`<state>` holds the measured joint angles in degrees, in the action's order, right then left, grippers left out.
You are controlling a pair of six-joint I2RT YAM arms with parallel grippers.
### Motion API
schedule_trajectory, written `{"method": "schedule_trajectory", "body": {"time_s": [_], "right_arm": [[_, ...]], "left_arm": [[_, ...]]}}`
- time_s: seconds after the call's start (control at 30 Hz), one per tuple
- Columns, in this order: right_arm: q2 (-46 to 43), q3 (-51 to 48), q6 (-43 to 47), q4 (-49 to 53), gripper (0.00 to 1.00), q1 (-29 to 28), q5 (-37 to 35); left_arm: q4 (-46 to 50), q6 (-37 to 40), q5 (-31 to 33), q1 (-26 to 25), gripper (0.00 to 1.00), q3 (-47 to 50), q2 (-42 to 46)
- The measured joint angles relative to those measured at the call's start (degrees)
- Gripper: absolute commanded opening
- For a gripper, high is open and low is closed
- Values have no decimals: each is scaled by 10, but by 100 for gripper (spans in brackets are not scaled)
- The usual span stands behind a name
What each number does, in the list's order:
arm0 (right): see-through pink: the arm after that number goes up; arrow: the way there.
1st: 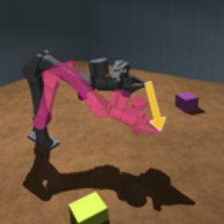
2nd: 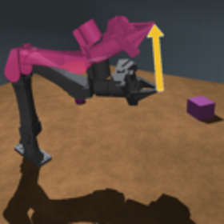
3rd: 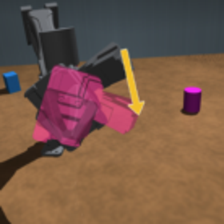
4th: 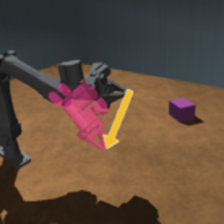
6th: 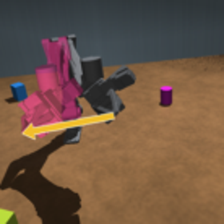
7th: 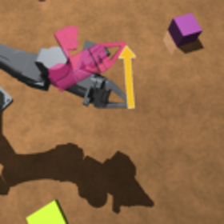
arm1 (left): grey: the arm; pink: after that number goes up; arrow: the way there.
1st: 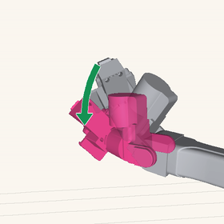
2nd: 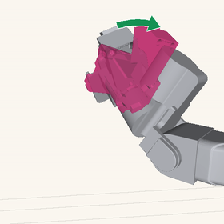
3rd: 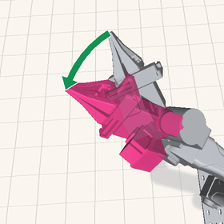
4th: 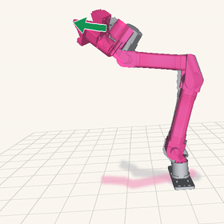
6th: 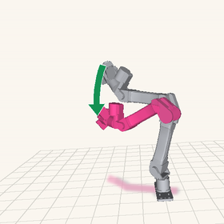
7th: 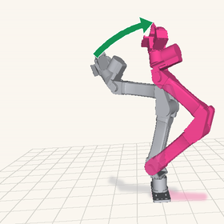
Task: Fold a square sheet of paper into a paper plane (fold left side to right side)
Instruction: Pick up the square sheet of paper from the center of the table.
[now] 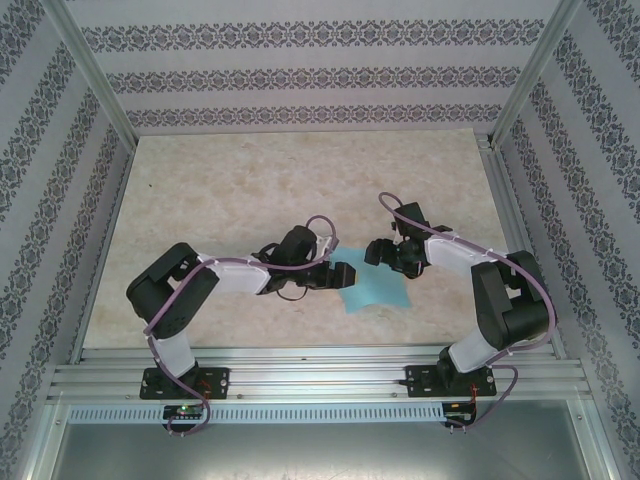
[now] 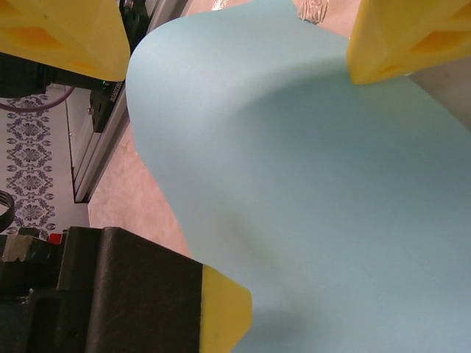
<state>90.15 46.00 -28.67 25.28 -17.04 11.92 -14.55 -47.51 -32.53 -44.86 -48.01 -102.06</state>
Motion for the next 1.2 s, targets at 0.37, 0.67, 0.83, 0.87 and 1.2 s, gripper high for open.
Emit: {"method": "schedule_trajectory", "body": {"time_s": [0.37,0.67,0.83,0.87,1.2], "right_arm": [[0,0,0,0,83,2,4],[0,0,0,0,84,2,4],[0,0,0,0,84,2,5],[0,0,0,-1,84,2,6],[-2,0,0,-1,85,2,7]], "left_arm": [[3,-23,0,32,82,21,23],[-20,-44,-12,33,80,3,-26],[-39,-56,-24,36,78,-4,-40],[-41,-56,-26,36,77,-6,-42],[-47,-53,-28,36,62,-10,-52]]}}
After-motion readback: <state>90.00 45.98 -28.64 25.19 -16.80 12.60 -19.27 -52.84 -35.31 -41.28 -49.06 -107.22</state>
